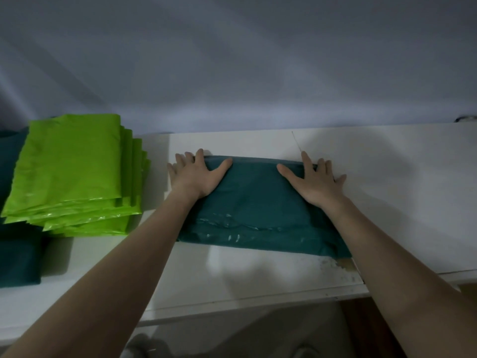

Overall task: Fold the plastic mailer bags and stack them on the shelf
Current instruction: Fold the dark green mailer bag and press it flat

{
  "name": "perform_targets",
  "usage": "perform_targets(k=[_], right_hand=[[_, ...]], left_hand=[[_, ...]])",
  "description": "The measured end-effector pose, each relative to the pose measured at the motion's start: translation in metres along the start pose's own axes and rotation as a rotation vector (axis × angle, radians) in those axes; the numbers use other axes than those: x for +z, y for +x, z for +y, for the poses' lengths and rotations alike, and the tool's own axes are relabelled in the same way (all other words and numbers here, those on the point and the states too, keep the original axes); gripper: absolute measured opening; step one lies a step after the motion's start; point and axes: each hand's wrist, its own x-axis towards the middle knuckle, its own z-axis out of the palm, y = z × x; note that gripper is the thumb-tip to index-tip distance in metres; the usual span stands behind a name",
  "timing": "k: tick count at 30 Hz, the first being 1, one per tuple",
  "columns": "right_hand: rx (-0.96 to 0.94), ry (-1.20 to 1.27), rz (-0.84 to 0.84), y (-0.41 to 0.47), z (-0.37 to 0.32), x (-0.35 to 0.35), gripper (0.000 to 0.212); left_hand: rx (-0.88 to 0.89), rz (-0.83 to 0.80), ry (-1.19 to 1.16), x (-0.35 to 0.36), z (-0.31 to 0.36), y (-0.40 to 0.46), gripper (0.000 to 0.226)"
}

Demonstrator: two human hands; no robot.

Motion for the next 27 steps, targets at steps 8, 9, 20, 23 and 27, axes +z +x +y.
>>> perform_targets(k=[8,9,20,23,27], right_hand=[[-0.103,-0.15,0.123,0.007,-0.008,-0.015,0.092],[-0.121,-0.155,0.142,0.006,-0.011,-0.017,0.088],[-0.527,-0.147,0.291,-0.082,-0.07,-0.005,0.05],[-0.661,-0.115,0.315,-0.109,-0.088,0.007,0.044],[-0.692,-0.152,0.277,-0.132,-0.095,0.024,0.041]], left_hand=[[0.111,0.18,-0.023,-0.001,0.007,-0.001,0.072],[0.174,0.204,-0.001,-0.002,0.007,-0.002,0.067],[0.515,0.107,0.146,-0.019,-0.028,-0.049,0.076],[0.53,0.127,0.191,-0.025,-0.041,-0.065,0.078],[0.548,0.142,0.227,-0.036,-0.051,-0.085,0.072]])
